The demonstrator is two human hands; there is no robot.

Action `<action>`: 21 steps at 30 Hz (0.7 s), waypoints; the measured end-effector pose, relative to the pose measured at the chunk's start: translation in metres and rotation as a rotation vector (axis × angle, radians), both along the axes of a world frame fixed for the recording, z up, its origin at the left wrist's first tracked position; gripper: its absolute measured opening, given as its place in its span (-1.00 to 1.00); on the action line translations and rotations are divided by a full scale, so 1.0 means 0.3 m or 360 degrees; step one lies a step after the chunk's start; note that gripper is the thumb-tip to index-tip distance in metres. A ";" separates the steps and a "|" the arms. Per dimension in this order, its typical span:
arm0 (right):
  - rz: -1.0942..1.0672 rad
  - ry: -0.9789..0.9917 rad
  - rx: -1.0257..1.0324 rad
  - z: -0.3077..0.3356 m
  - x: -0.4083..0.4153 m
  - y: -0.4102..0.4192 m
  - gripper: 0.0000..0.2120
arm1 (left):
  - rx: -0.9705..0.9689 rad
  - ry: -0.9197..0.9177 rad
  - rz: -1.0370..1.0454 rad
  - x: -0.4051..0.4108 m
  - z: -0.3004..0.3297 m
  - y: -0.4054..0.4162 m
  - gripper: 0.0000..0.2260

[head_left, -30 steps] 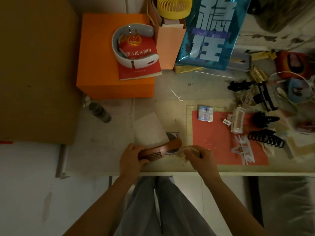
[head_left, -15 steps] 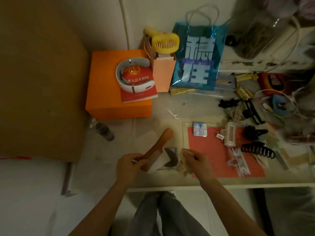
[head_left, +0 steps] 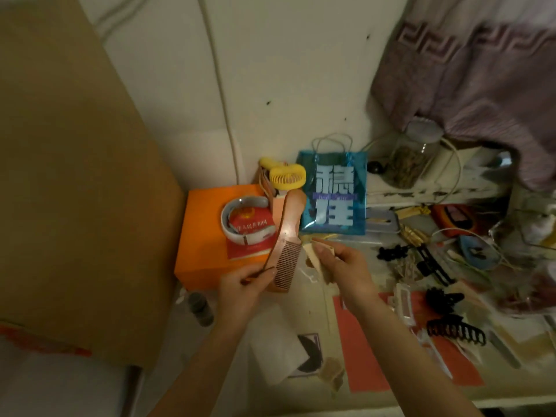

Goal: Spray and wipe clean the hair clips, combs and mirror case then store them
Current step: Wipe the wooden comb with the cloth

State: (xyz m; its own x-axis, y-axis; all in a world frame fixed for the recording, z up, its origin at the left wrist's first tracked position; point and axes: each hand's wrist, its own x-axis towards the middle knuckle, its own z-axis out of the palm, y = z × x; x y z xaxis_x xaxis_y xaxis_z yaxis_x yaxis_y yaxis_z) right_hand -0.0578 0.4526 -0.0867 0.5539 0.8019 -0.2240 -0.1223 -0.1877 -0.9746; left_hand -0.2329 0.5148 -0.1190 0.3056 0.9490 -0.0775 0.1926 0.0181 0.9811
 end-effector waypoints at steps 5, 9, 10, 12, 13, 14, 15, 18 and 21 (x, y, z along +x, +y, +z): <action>0.0031 0.0064 0.0330 0.215 0.019 0.065 -0.82 | 0.0059 -0.0181 0.0041 0.068 0.211 0.056 -0.86; 0.0033 0.0058 0.0579 0.367 0.036 0.095 -0.72 | 0.0168 -0.0253 -0.0015 0.109 0.390 0.054 -0.89; 0.0016 0.0085 0.0636 0.403 0.040 0.100 -0.71 | 0.0180 -0.0259 -0.0036 0.117 0.432 0.047 -0.90; -0.0020 0.0110 0.0753 0.473 0.051 0.105 -0.74 | 0.0223 -0.0290 -0.0026 0.133 0.509 0.034 -0.88; -0.0026 0.0098 0.0805 0.508 0.056 0.104 -0.76 | 0.0258 -0.0293 -0.0013 0.140 0.545 0.028 -0.89; -0.0021 0.0079 0.0846 0.541 0.061 0.101 -0.75 | 0.0289 -0.0298 -0.0015 0.146 0.580 0.022 -0.91; -0.0007 0.0072 0.0880 0.574 0.064 0.097 -0.73 | 0.0323 -0.0299 -0.0040 0.152 0.612 0.018 -0.92; 0.0020 0.0091 0.0957 0.665 0.071 0.077 -0.66 | 0.0527 -0.0275 -0.0092 0.164 0.688 0.022 -0.90; 0.0013 0.0055 0.1038 0.738 0.075 0.055 -0.62 | 0.0684 -0.0380 -0.0040 0.181 0.754 0.022 -0.88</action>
